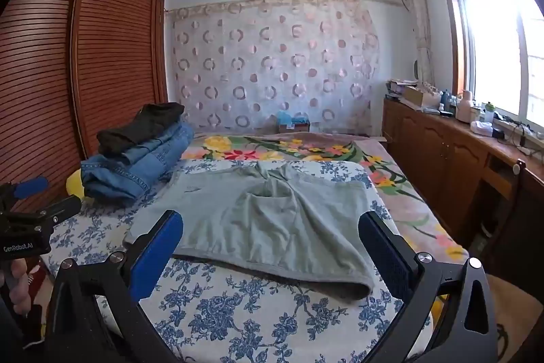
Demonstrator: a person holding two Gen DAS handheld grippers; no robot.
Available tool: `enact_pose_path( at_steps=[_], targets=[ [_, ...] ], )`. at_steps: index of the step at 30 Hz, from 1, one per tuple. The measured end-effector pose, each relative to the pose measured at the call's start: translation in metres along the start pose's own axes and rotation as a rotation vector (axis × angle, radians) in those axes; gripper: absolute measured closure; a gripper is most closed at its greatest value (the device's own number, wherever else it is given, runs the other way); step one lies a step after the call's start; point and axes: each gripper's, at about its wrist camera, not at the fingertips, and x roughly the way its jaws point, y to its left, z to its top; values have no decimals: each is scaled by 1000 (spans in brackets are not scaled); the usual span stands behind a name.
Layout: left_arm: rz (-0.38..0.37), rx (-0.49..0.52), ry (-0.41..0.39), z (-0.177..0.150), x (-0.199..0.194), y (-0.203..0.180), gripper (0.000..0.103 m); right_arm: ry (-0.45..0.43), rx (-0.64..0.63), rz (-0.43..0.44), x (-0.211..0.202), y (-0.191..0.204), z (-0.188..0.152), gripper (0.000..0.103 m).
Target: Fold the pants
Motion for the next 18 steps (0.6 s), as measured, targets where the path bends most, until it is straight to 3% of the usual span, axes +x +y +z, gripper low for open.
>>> enact_pose_path(
  at_steps=[18],
  targets=[
    [-4, -3, -4, 0, 0, 0, 1, 0, 38, -1, 0, -6, 0, 0]
  ],
)
